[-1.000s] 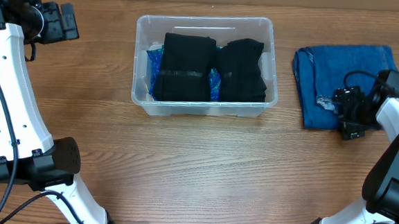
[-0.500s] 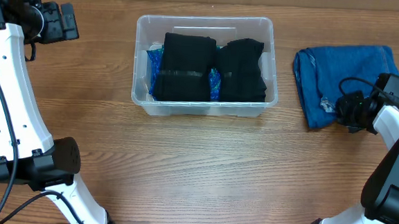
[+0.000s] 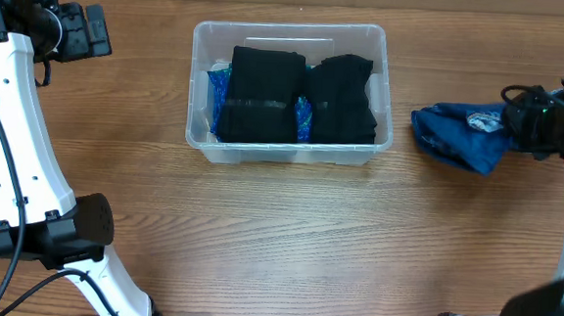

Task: Pack container
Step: 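Grasp the folded blue jeans with the right gripper and lift, then lay the jeans over the black cloths in the bin with the right gripper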

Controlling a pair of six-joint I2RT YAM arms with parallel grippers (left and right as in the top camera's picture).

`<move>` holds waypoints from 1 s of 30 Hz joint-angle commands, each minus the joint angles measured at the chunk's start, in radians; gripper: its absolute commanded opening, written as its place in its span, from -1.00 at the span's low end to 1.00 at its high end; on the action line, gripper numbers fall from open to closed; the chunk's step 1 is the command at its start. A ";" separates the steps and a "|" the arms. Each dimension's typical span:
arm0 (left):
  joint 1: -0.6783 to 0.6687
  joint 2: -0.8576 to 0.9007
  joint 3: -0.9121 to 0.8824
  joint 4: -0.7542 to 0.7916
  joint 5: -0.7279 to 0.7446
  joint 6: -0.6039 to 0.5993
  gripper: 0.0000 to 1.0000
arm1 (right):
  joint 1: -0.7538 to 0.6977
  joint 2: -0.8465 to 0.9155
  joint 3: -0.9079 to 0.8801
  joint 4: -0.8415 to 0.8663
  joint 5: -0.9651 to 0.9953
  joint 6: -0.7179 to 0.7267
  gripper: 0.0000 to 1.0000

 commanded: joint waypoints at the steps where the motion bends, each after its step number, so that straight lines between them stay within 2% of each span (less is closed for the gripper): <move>1: 0.002 0.007 -0.003 0.001 -0.006 -0.014 1.00 | 0.080 -0.168 0.074 0.043 -0.016 -0.005 -0.93; 6: 0.002 0.007 -0.003 0.001 -0.006 -0.014 1.00 | 0.248 -0.283 0.074 0.098 0.069 0.051 -0.92; 11: 0.002 0.007 -0.003 0.001 -0.006 -0.014 1.00 | 0.477 -0.292 0.075 0.185 0.336 0.110 -0.93; 15: 0.002 0.007 -0.003 0.001 -0.006 -0.014 1.00 | 0.533 -0.292 0.126 0.224 0.467 0.101 -0.93; 22: 0.002 0.007 -0.003 0.001 -0.006 -0.014 0.99 | 0.533 -0.292 0.226 0.226 0.502 0.039 -0.93; 25: 0.002 0.007 -0.003 0.001 -0.006 -0.014 1.00 | 0.546 -0.281 0.226 0.222 0.416 0.124 -0.93; 30: 0.002 0.007 -0.003 0.001 -0.006 -0.014 1.00 | 0.709 -0.206 0.226 0.245 0.441 0.249 -0.92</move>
